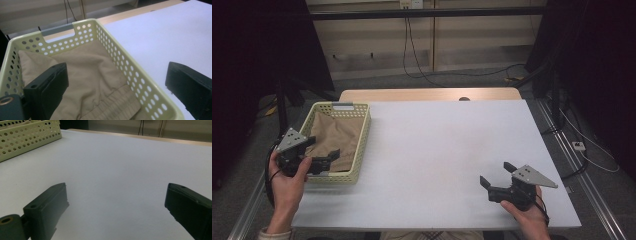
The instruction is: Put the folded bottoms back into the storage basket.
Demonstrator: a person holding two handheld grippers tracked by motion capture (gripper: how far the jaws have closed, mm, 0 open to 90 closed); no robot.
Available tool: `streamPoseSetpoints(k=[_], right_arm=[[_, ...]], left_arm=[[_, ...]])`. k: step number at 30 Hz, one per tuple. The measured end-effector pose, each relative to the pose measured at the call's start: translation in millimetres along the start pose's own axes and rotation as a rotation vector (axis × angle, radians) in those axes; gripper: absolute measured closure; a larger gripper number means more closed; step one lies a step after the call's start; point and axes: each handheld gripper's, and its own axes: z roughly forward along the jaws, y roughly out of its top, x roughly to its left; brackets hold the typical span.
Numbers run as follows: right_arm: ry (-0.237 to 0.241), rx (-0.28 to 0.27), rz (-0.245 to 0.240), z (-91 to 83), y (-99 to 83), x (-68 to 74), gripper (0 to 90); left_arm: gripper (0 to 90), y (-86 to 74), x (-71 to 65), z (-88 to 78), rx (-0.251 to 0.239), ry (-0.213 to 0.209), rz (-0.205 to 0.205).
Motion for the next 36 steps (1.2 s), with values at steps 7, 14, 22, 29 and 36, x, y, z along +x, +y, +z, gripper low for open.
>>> streamPoseSetpoints(k=[7,14,22,29,36], right_arm=[[0.004,0.001,-0.002,-0.1,-0.1,0.5,4.3],[0.009,0.001,-0.005,-0.9,-0.1,0.8,4.4],[0.009,-0.003,-0.004,-1.2,0.1,0.9,4.4],[0.011,-0.001,-0.004,-0.9,0.0,0.6,4.3],[0.013,0.001,0.000,-0.3,0.0,1.1,4.3]], left_arm=[[4.8,6.0,-14.2,3.9,-0.013,-0.030,0.026],[4.8,9.8,-23.9,13.3,-0.014,-0.041,0.035],[4.6,17.2,-37.5,18.3,-0.058,-0.090,0.057],[4.2,19.6,-52.9,23.4,-0.064,-0.112,0.055],[4.4,24.1,-71.2,27.2,-0.054,-0.173,0.056]])
